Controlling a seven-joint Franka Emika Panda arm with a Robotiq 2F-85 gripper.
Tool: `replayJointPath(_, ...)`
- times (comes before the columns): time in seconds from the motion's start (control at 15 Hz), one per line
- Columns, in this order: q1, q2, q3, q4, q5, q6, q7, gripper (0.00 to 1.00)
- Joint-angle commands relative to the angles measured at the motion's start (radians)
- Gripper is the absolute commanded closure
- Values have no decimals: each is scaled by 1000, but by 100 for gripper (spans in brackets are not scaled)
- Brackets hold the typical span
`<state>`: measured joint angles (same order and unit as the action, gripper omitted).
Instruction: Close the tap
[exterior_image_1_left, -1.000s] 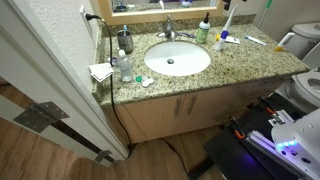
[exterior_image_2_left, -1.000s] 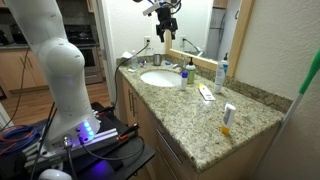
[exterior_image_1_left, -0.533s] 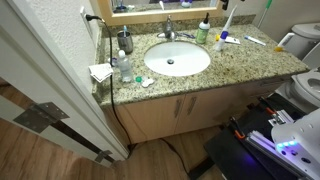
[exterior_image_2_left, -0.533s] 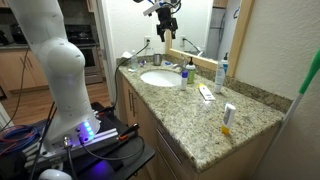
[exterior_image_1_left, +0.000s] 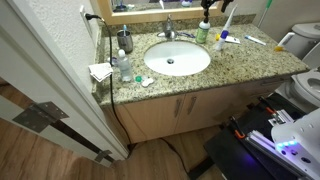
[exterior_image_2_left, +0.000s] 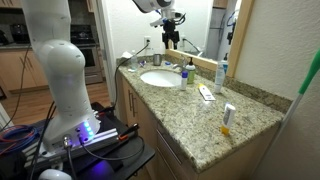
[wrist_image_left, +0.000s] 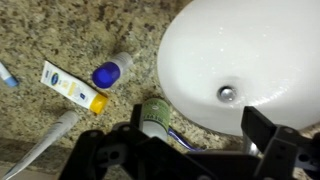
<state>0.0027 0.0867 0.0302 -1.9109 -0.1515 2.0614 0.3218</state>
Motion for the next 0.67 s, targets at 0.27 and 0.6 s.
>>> replayJointPath(0.27, 21, 95, -13, 161, 131, -7, -2, 0)
replayJointPath(0.6, 30, 175, -12, 189, 117, 80, 14, 0)
